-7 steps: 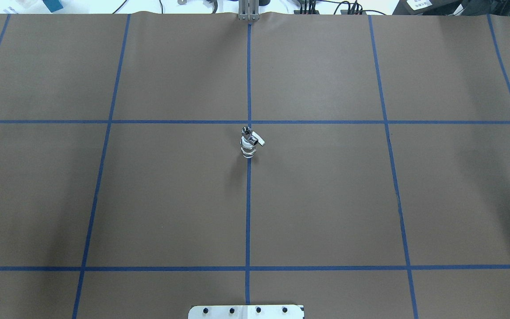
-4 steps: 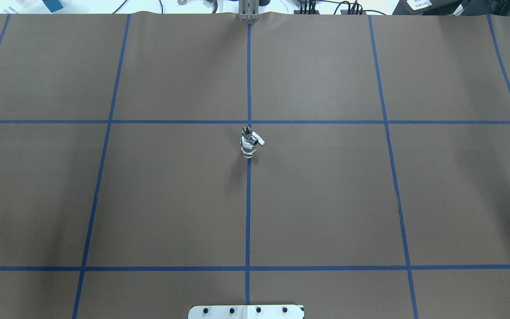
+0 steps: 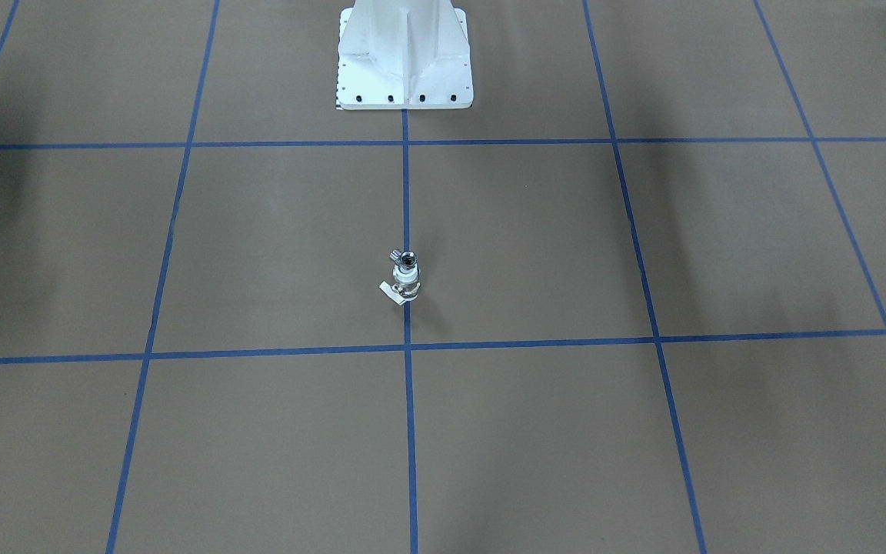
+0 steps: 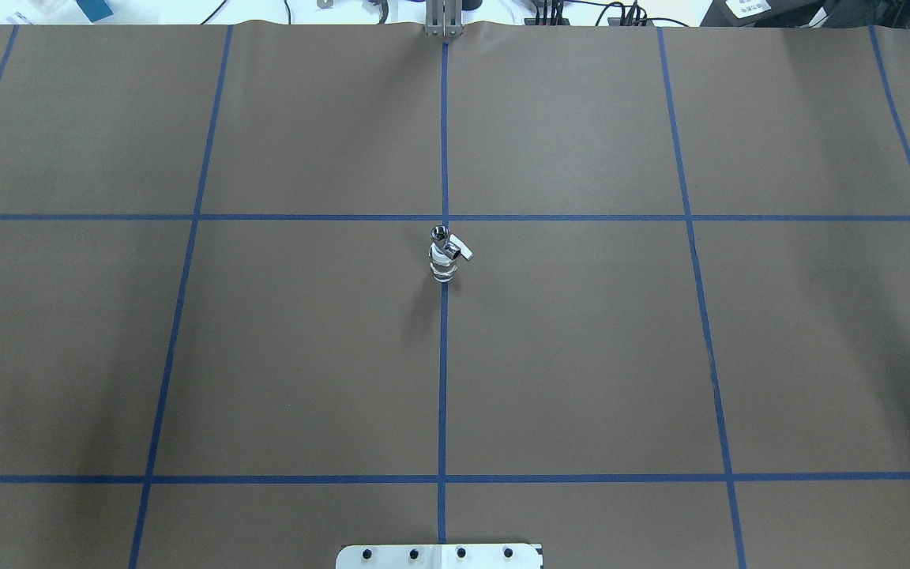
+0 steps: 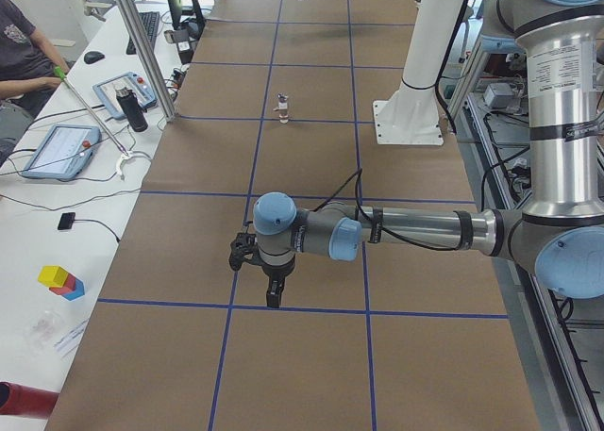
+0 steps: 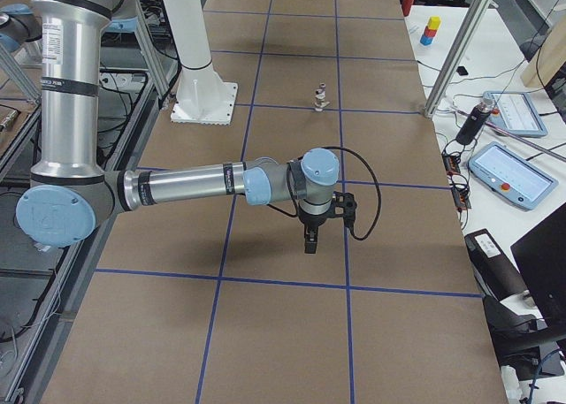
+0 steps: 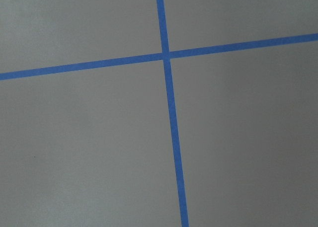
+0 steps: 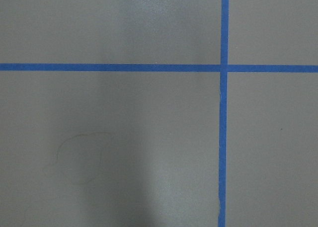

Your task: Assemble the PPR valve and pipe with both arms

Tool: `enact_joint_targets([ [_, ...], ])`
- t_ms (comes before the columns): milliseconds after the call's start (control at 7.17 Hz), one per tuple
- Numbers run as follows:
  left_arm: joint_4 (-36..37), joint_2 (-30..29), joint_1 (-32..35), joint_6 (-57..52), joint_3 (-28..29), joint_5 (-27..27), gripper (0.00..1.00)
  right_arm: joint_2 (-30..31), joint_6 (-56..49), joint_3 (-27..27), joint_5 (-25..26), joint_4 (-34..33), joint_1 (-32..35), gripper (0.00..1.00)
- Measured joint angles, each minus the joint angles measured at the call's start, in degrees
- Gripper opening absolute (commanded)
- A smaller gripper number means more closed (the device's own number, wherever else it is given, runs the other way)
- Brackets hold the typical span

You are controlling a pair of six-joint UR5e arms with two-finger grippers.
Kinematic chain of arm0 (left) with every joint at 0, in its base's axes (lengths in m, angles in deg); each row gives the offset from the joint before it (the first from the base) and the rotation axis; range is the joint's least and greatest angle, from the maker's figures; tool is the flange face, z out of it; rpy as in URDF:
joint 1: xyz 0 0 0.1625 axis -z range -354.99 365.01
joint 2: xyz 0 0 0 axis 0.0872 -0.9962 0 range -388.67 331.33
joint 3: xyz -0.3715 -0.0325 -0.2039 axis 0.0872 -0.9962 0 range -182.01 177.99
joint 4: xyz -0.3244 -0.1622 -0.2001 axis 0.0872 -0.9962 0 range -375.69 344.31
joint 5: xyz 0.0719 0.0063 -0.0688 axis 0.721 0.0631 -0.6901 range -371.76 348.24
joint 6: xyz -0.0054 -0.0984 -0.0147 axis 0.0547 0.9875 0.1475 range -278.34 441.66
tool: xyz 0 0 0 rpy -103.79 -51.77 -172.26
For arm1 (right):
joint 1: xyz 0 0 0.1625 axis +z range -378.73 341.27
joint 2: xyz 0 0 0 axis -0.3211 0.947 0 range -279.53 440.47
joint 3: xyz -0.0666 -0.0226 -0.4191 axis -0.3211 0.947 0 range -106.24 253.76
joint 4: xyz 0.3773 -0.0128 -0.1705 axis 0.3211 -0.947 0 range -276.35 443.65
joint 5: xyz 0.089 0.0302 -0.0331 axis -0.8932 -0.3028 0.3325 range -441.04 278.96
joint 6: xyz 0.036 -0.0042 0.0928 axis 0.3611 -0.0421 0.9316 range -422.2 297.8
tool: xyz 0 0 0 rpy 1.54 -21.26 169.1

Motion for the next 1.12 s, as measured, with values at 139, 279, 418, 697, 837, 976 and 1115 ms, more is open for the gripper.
enact_joint_targets([
  [139, -0.02, 0.00, 0.00, 0.04, -0.25, -0.03, 1.00, 0.16, 0.02, -0.51, 0.06, -0.19, 0.05, 0.99],
  [279, -0.02, 0.00, -0.01, 0.04, -0.49, -0.23, 1.00, 0.20, 0.01, -0.84, 0.26, -0.26, 0.08, 0.99],
  [418, -0.04, 0.00, -0.02, 0.01, -0.59, -0.85, 1.00, 0.19, 0.03, -1.00, 0.48, -0.27, 0.09, 0.99],
  [697, -0.06, 0.00, -0.02, 0.04, -0.54, -1.98, 1.00, 0.17, 0.04, -1.07, 0.66, -0.28, 0.05, 0.99],
  [837, -0.07, 0.08, -0.01, 0.06, -0.32, -2.23, 1.00, 0.17, 0.02, -1.09, 0.70, -0.28, 0.02, 0.99],
  [976, -0.07, 0.23, 0.02, 0.35, -0.18, -2.32, 1.00, 0.17, 0.03, -1.09, 0.71, -0.28, 0.02, 0.99],
  [1115, -0.07, 0.34, 0.04, 1.00, -0.21, -2.36, 1.00, 0.32, 0.05, -1.08, 0.70, -0.27, 0.01, 0.99],
])
